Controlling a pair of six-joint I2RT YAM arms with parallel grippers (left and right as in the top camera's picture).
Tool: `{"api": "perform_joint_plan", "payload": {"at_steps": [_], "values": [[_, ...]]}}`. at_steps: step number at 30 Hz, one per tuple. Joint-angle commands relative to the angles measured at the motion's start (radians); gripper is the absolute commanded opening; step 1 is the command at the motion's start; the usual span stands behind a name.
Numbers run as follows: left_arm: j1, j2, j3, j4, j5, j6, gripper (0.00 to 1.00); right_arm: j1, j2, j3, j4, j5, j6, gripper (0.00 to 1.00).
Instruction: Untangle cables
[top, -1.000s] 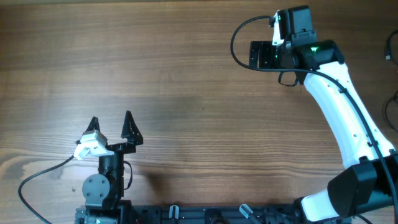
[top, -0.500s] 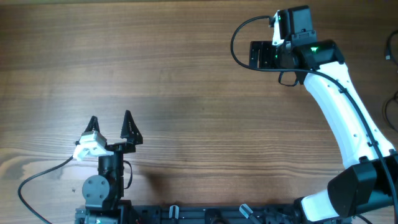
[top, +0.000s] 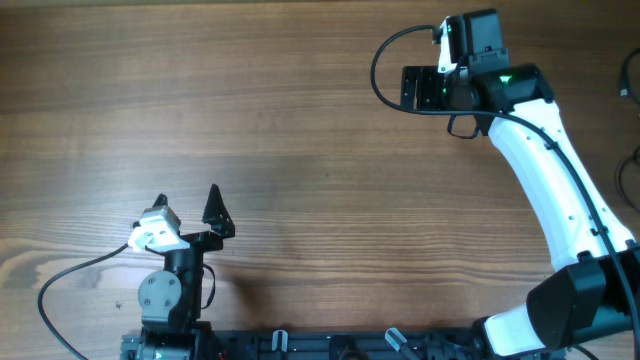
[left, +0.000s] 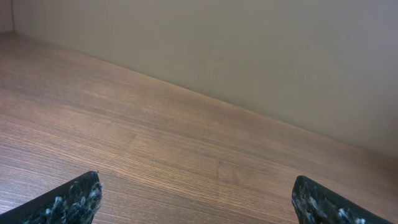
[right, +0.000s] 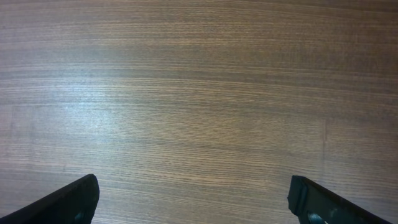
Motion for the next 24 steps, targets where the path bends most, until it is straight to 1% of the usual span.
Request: {"api": "perform_joint_plan", "payload": {"at_steps": [1, 3, 7, 12, 18, 24], "values": [[0.008, -0.011, -0.008, 0.000, 0.008, 0.000, 1.00, 0.002, 0.011, -0.002, 0.002, -0.013, 0.004, 1.00], [0.008, -0.011, -0.008, 0.000, 0.008, 0.047, 1.00, 0.002, 0.011, -0.002, 0.002, -0.013, 0.003, 1.00], [0.008, -0.011, -0.008, 0.000, 0.008, 0.182, 1.00, 0.002, 0.011, -0.002, 0.002, -0.013, 0.003, 1.00], [0.008, -0.011, -0.008, 0.000, -0.003, 0.278, 1.00, 0.002, 0.011, -0.002, 0.002, -0.013, 0.004, 1.00], [0.008, -0.011, -0.008, 0.001, -0.025, 0.311, 1.00, 0.002, 0.011, -0.002, 0.003, -0.013, 0.002, 1.00], [0.008, -0.011, -0.008, 0.000, -0.027, 0.311, 1.00, 0.002, 0.011, -0.002, 0.003, -0.013, 0.001, 1.00]]}}
